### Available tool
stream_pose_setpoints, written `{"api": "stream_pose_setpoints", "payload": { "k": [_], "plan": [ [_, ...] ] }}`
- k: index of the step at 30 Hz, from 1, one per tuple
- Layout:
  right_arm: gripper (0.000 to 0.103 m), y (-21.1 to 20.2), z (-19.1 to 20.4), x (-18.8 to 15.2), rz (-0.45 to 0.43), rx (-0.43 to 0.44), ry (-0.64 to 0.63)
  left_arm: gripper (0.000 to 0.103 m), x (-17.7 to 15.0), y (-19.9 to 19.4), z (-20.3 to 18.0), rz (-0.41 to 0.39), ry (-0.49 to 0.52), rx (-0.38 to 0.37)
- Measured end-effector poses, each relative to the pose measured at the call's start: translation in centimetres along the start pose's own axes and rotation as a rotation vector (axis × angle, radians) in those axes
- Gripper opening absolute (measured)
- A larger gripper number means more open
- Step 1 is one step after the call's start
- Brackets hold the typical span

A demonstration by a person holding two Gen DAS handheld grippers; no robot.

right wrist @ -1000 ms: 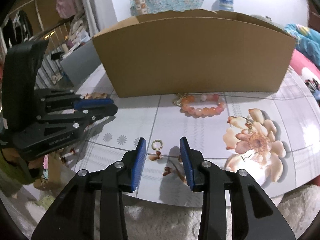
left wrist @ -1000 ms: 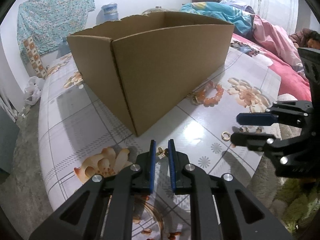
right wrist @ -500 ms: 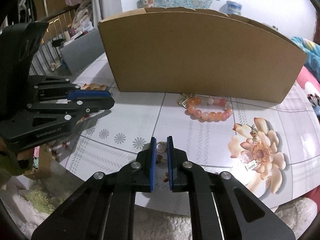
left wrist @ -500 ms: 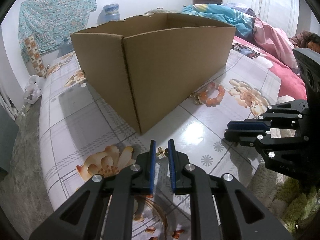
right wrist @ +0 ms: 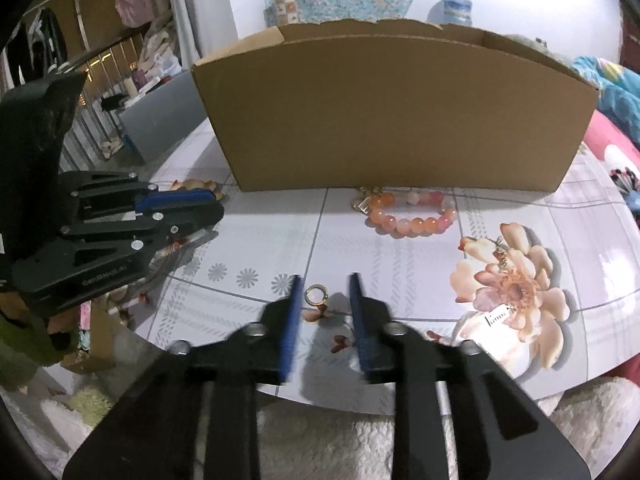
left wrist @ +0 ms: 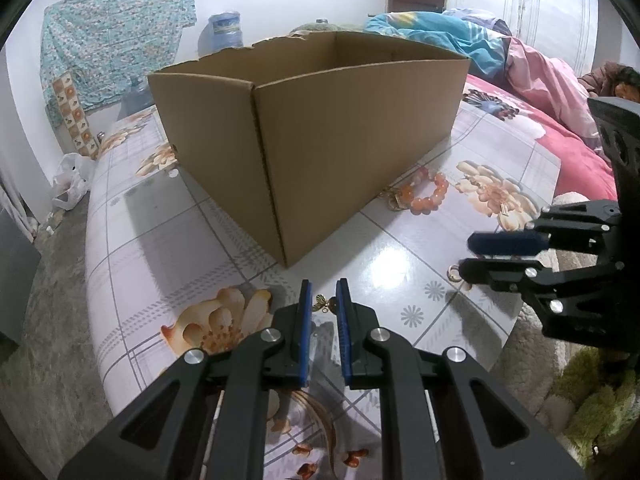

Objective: Organize jewelry

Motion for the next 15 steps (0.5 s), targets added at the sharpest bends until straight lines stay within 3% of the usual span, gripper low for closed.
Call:
{"api": "stream_pose_setpoints", "payload": {
  "k": [7,9,11,15],
  "plan": [
    [0.027,1.1,0.6,0.0,0.016,-0.027,-0.008,0.011,0.0,0.1,0.0,0.0,-0.004,-0.003],
    [0.022,1.2,1.0,0.1,0.013,-0.055,-0.028,0.011,0.0,0.2,0.0,0.001,-0.004,-0.004],
    [0.01,1.3,1.1,0.1,0.013,-0.076,-0.046,0.011,0.0,0.2,0.1,0.002,-0.004,-0.006],
    [0.01,1.1,1.5,0.1,0.011,-0.067,-0.031,0.011,0.0,0.3,0.2,0.003,-0.008,-0.006]
  ]
}}
Point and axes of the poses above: each gripper's, at about its wrist camera, not at the fingertips, and y roughly the way its jaws point, z to its left, x to its top, the point moved 8 cm from there along y, roughly the way its jaws point, and after that the axes turned 4 degrees about -y, right-handed, at the moved point
